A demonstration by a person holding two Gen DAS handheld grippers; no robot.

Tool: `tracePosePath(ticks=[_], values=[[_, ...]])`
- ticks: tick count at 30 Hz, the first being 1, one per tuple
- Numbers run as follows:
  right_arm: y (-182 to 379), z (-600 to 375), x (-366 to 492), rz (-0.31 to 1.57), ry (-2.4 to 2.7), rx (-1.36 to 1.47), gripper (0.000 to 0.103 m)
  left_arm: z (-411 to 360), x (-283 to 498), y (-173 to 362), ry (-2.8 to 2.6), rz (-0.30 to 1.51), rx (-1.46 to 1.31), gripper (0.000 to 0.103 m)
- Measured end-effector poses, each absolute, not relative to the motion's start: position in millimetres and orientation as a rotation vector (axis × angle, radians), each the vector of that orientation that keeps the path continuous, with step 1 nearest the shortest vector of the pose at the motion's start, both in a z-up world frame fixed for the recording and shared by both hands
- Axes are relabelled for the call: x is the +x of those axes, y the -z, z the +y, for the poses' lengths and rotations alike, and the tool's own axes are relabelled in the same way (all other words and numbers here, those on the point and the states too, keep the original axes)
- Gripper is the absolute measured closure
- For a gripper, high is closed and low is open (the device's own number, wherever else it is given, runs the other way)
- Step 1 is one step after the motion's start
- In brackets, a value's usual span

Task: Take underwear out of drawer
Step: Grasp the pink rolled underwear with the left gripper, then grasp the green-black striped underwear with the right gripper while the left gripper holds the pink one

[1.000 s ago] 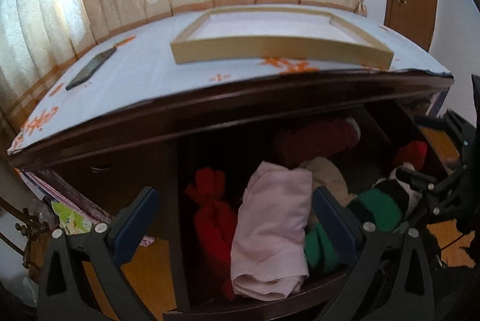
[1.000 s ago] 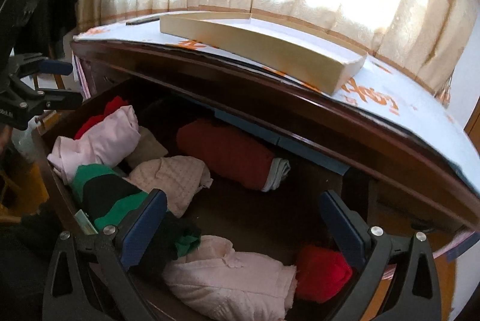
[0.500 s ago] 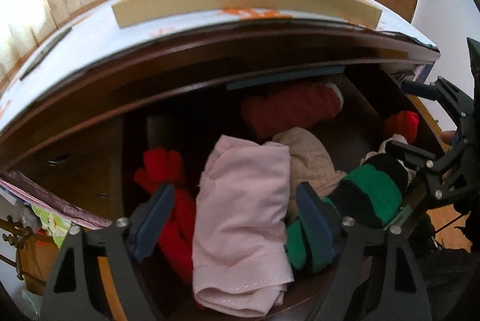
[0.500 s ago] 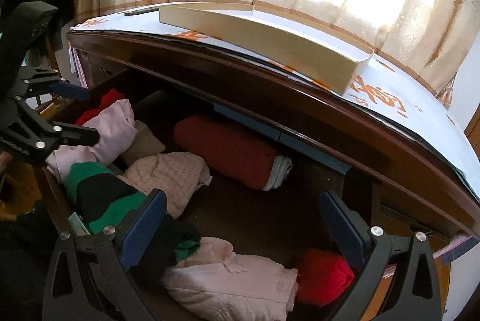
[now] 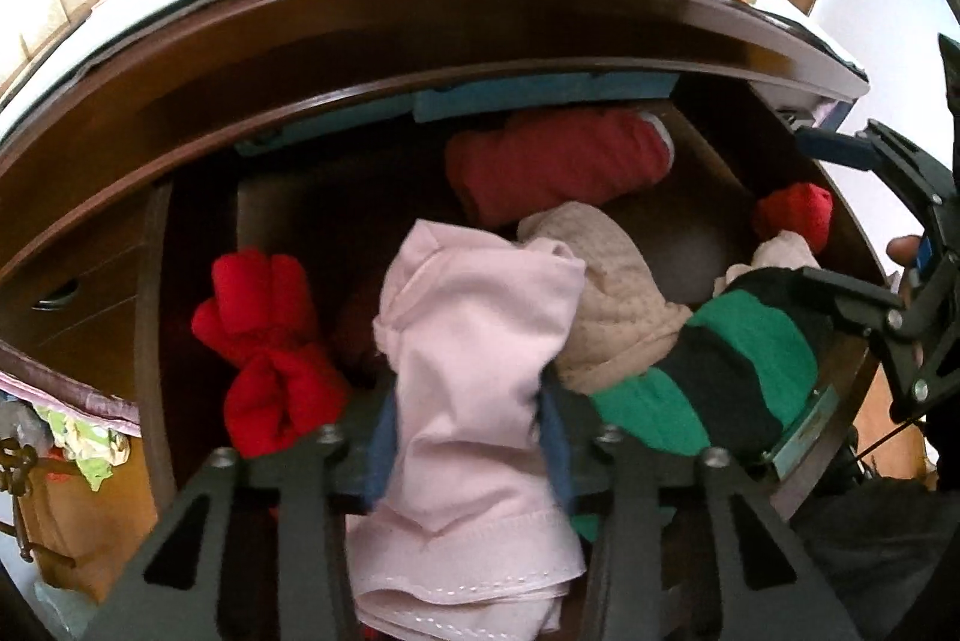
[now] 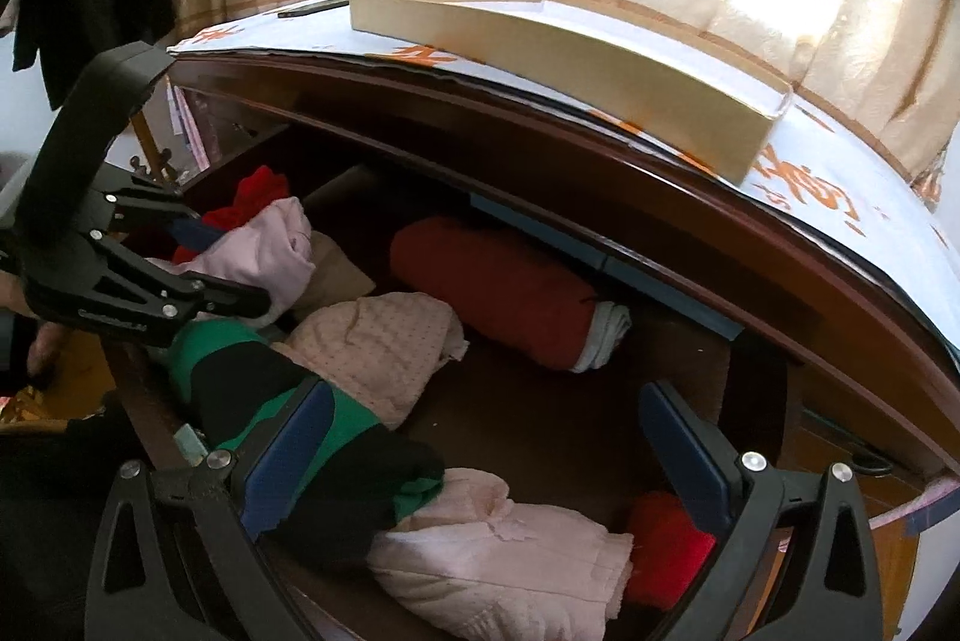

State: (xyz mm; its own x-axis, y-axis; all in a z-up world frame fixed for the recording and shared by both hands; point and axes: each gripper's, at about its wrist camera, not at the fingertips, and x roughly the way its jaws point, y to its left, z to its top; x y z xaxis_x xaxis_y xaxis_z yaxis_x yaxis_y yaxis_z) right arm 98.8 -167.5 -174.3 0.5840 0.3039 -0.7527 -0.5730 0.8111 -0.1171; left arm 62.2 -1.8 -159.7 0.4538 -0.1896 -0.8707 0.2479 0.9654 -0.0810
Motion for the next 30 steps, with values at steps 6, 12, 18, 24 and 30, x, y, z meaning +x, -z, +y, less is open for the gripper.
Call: tracePosePath(ticks=[6,12,18,24,30], values=[[175,-154,99,0.884,-0.621,-0.340,0.001,4,59,144,0.292,1.015,0.041,0.081],[177,-136,101,0.968,-0.724,-0.293,0.002,13,55,126,0.286,0.963,0.019,0.082],[184,-114,101,1.047,-0.792,-0.325,0.026,29,50,106,0.272,0.908,-0.006,0.082],[196,-101,107,1.147,-0.843,-0.365,0.030,32,49,106,0.277,0.912,-0.011,0.082],[208,-92,121,1.269,-0.898,-0.371,0.041,30,53,109,0.281,0.917,-0.016,0.082]])
